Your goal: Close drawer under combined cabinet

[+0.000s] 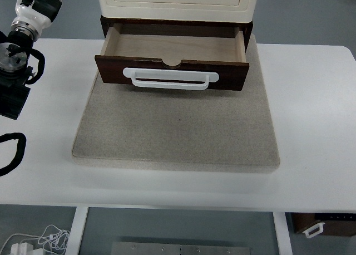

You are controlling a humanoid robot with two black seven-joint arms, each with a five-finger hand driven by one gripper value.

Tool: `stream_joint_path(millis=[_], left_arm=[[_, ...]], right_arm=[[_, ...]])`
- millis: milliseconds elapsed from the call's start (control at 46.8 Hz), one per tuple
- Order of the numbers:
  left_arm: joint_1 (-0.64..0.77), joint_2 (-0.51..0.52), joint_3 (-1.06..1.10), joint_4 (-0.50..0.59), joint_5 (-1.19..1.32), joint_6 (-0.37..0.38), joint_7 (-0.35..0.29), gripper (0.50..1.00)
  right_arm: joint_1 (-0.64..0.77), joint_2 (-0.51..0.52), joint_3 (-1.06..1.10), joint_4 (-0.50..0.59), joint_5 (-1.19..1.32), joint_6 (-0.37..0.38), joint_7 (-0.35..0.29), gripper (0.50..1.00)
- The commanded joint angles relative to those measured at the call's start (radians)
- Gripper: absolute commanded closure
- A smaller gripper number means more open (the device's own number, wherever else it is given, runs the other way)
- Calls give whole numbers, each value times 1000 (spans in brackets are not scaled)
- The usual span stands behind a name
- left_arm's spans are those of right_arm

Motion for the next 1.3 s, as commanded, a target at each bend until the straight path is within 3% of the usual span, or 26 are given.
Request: stream_joint_path(millis=[0,385,791,1283], left_arm=[[-5,-2,2,-3,2,0,-1,501],[-179,20,108,-8,0,-2,-8,501],[-289,115,126,-133,35,-3,-8,501],[-301,133,125,-419,175,0,-8,504]], right_arm=[[0,0,0,0,0,0,0,548],[0,0,0,0,0,0,0,548],[0,0,0,0,0,0,0,548],[0,0,0,0,0,0,0,548]])
